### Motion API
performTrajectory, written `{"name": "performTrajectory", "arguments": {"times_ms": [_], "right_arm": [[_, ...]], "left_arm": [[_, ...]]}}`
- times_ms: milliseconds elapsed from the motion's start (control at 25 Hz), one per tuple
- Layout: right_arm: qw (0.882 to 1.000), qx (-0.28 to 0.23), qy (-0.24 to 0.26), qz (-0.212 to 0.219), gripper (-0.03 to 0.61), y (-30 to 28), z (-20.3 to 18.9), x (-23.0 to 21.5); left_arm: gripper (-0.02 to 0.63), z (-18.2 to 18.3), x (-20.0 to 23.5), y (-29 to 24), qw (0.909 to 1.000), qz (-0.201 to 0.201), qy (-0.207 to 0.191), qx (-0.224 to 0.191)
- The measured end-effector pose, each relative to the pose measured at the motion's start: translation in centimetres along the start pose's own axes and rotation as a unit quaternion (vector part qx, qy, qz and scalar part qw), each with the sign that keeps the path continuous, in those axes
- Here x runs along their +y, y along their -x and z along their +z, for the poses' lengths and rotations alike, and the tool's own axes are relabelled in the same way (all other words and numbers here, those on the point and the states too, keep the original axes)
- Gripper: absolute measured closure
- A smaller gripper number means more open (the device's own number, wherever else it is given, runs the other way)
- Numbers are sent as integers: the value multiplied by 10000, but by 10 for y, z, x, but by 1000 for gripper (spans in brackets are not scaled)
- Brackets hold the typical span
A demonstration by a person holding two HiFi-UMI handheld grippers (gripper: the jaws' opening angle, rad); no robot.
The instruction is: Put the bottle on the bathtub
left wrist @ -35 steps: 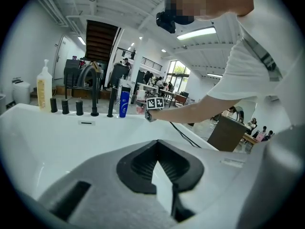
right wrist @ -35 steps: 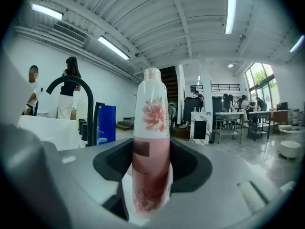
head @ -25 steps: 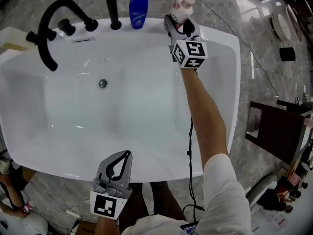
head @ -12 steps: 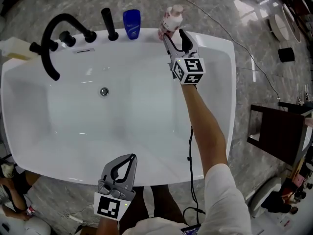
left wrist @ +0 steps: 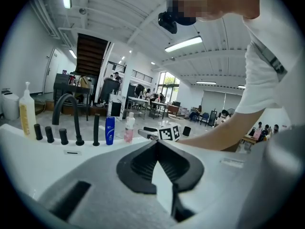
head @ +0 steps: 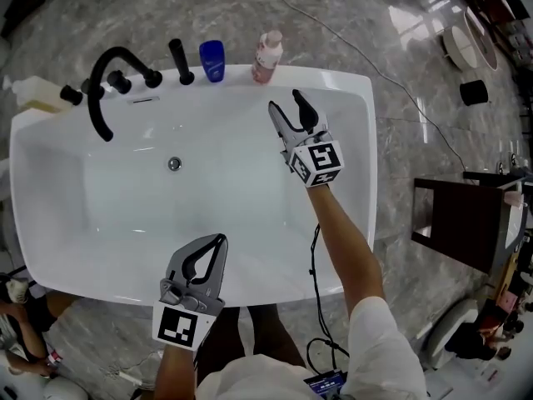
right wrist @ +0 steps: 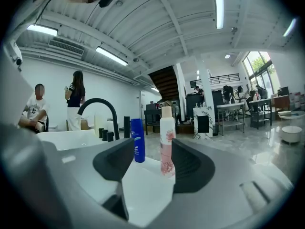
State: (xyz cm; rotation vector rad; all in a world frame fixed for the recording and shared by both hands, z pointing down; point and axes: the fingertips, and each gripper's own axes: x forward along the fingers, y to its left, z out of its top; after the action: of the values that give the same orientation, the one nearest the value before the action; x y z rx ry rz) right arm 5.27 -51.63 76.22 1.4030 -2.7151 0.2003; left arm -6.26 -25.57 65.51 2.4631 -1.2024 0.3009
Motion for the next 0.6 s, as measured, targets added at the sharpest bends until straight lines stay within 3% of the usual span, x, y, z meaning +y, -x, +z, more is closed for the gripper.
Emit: {"name": "performTrajectory", "arguments": {"times_ms": [600], "right_arm": [[9995, -240, -76, 193, 334, 93, 124, 59]], "left_arm": [[606, 122, -14, -37, 9938, -300, -889, -589]]}}
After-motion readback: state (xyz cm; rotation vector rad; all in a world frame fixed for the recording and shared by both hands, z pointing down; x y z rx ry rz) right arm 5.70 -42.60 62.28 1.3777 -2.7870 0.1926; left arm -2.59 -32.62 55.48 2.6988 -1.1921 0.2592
